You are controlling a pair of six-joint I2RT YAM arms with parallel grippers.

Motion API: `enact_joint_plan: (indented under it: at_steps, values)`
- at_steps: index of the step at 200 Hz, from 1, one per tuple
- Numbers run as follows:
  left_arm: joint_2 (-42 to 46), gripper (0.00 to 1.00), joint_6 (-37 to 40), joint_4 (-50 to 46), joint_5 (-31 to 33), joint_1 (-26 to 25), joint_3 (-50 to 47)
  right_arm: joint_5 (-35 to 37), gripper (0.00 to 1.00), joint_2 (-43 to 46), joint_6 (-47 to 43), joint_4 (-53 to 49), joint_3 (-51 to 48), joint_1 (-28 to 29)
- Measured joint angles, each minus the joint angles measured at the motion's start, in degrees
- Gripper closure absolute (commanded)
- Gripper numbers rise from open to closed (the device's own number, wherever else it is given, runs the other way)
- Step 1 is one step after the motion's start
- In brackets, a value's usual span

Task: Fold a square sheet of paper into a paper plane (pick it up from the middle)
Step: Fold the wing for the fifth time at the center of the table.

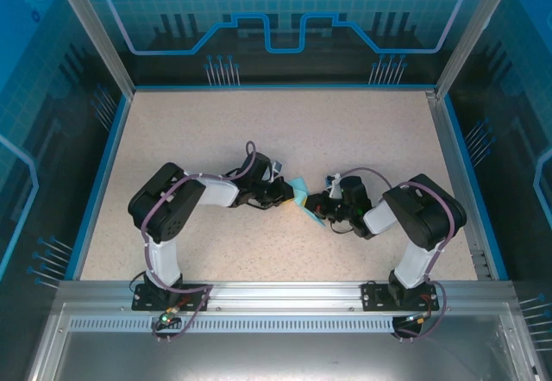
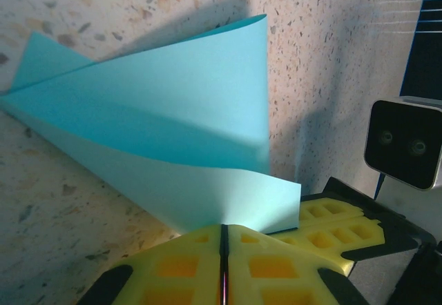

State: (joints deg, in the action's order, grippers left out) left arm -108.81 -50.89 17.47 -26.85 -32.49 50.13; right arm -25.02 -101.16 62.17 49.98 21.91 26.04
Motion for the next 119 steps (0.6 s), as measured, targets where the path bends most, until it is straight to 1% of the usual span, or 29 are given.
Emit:
enact_joint_plan:
  at_steps: [59,119]
  values:
    - [-1.07,0.91,0.11,-0.79,0.04,0.0,1.36,-0.83,1.0,-0.22,0.0,-0.66,0.55,-0.24]
    - [-1.57,0.92,0.31,-4.37,0.57,0.0,3.52,-1.38,0.99,-0.11,-0.48,-4.2,2.4,-0.26]
